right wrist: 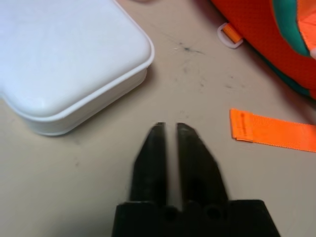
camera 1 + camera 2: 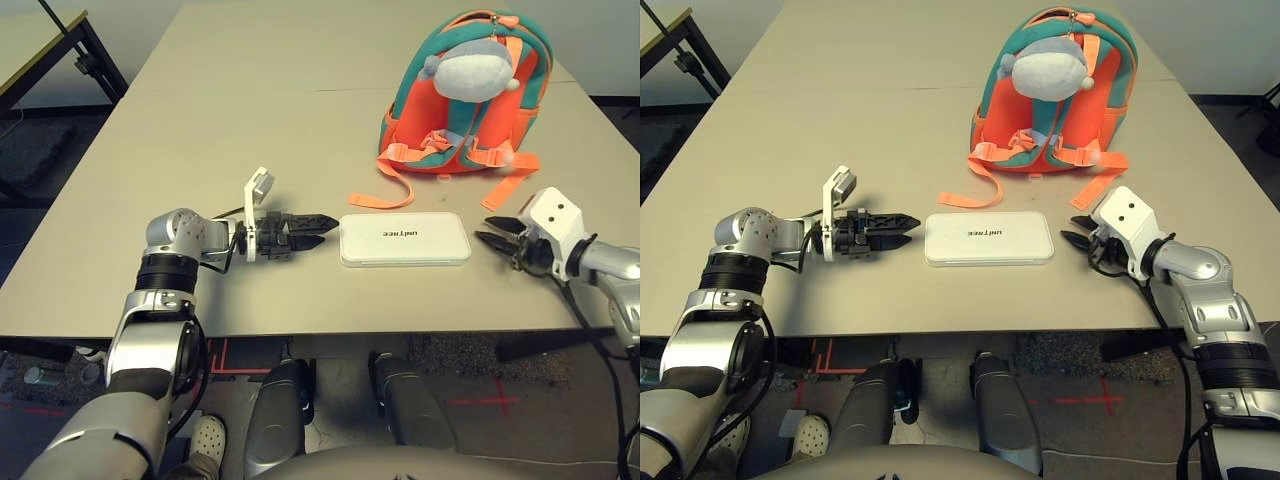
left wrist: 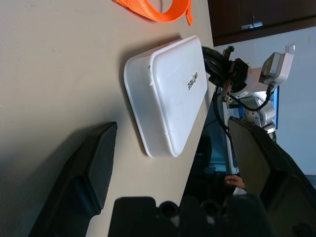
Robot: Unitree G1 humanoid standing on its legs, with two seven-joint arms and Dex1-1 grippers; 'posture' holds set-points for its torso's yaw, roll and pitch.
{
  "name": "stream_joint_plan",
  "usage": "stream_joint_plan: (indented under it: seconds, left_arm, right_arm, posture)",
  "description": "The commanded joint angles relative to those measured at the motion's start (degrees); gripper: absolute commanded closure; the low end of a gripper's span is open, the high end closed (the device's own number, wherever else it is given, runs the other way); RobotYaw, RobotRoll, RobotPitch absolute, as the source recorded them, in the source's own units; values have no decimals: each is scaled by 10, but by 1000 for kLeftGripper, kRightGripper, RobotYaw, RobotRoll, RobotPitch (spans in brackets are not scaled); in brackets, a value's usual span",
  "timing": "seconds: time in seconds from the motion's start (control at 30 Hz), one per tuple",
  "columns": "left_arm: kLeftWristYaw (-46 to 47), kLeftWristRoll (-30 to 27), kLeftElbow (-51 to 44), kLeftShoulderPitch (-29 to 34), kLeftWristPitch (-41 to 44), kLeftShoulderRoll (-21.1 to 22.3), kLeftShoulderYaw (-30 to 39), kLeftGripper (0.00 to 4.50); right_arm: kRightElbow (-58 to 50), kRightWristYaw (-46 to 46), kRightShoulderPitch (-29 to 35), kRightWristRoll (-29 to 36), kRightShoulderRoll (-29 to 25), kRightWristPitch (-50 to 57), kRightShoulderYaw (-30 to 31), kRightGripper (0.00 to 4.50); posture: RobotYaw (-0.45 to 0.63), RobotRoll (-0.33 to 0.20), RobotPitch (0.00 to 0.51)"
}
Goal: Put the pencil case into the backpack and zip it.
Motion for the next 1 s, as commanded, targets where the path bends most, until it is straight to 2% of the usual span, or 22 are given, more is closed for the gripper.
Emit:
stream_joint_plan:
  seconds: [0.03, 0.37, 0.57, 1.0]
  left_arm:
    - [16, 25, 17, 4, -5, -6, -6, 0]
    - [18, 26, 5, 8, 4, -8, 3, 0]
    - [21, 25, 1, 9, 11, -10, 9, 0]
    - [30, 18, -12, 7, 33, -17, 28, 0]
  right_arm:
    - [-4, 20, 1, 8, 1, 8, 16, 4476]
    - [-38, 39, -4, 26, 17, 39, 29, 4476]
    - [-92, 40, -19, 55, 41, 102, 34, 4476]
    - [-134, 19, -55, 54, 84, 192, 63, 4476]
  posture:
    - [-196, 0, 169]
    - [-190, 0, 177]
    - [-189, 0, 182]
    - [-177, 0, 192]
